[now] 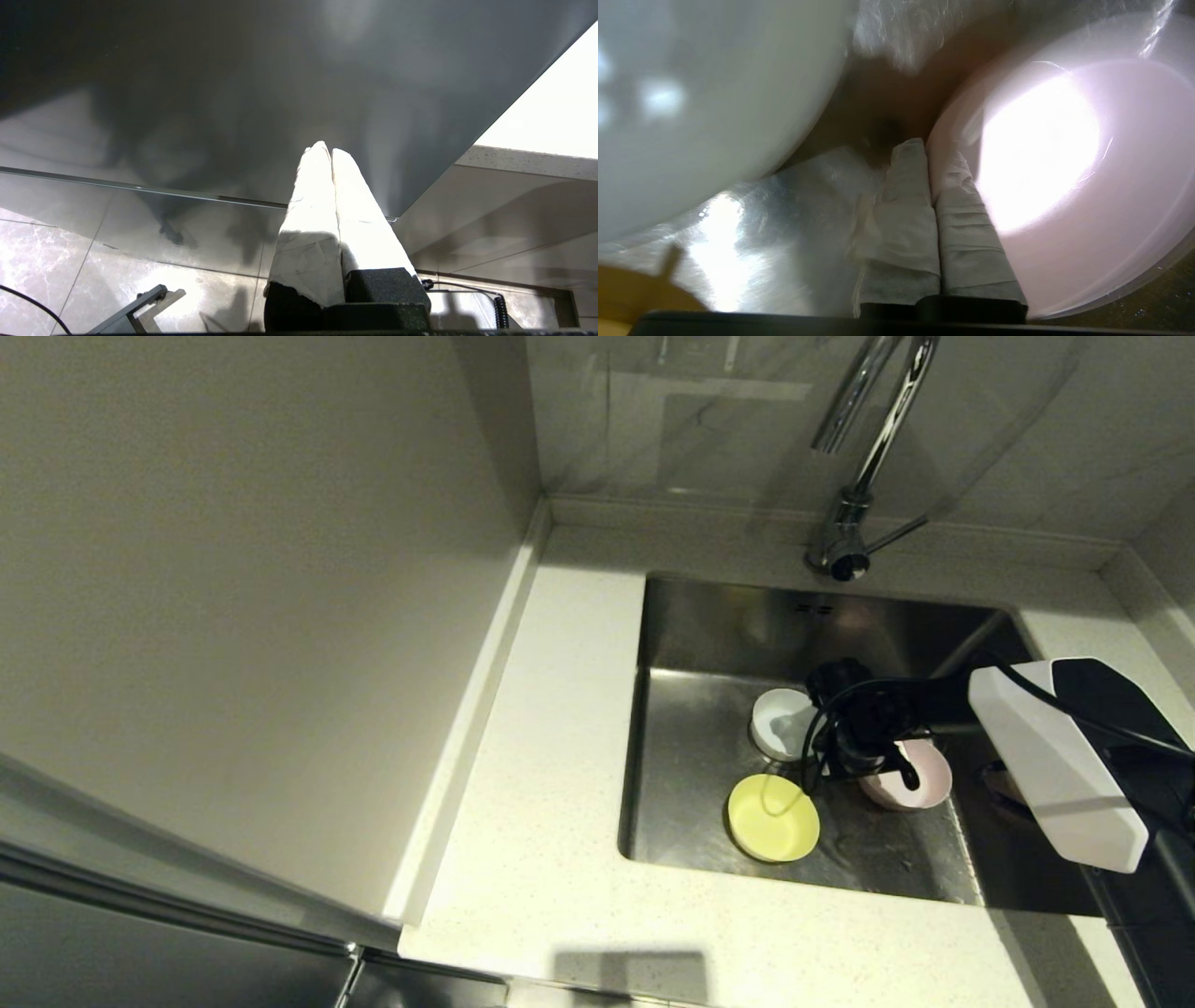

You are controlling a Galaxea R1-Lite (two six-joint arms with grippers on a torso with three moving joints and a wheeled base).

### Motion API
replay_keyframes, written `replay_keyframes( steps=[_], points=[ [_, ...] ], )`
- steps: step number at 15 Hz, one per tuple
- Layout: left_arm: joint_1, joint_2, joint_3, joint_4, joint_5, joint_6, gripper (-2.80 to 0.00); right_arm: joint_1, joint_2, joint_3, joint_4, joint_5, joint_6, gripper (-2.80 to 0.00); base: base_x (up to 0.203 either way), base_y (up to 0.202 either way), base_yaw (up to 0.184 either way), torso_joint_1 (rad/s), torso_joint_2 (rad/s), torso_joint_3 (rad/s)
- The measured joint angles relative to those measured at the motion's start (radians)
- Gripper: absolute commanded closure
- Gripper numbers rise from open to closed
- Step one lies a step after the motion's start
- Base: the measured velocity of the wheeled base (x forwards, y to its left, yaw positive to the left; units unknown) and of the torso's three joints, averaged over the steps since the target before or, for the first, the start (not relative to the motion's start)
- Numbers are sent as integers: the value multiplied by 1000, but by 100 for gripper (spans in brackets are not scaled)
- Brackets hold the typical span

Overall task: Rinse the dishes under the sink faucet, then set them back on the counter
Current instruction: Put a bowl back to the table from the sink

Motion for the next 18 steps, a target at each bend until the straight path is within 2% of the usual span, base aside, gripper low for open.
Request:
replay_keyframes(
  steps=[5, 7, 9, 11, 12, 13, 15, 18],
  points=[
    [0, 0, 0, 0, 0, 0, 0, 8, -51, 50, 1, 14, 88, 0, 0, 0, 0, 0, 0, 0],
    [0, 0, 0, 0, 0, 0, 0, 14, -109, 62, 2, 63, 141, 0, 0, 0, 0, 0, 0, 0],
    [0, 0, 0, 0, 0, 0, 0, 18, -193, 70, -1, 188, 203, 0, 0, 0, 0, 0, 0, 0],
    [0, 0, 0, 0, 0, -1, 0, 13, -290, 68, -20, 403, 300, 0, 0, 0, 0, 0, 0, 0],
    [0, 0, 0, 0, 0, 0, 0, 5, -338, 64, -45, 519, 376, 0, 0, 0, 0, 0, 0, 0],
    [0, 0, 0, 0, 0, 0, 0, -11, -389, 61, -77, 652, 486, 0, 0, 0, 0, 0, 0, 0],
    [0, 0, 0, 0, 0, 0, 0, -62, -472, 59, -140, 901, 740, 0, 0, 0, 0, 0, 0, 0],
    [0, 0, 0, 0, 0, 0, 0, -179, -557, 84, -331, 1216, 1209, 0, 0, 0, 0, 0, 0, 0]
  ],
)
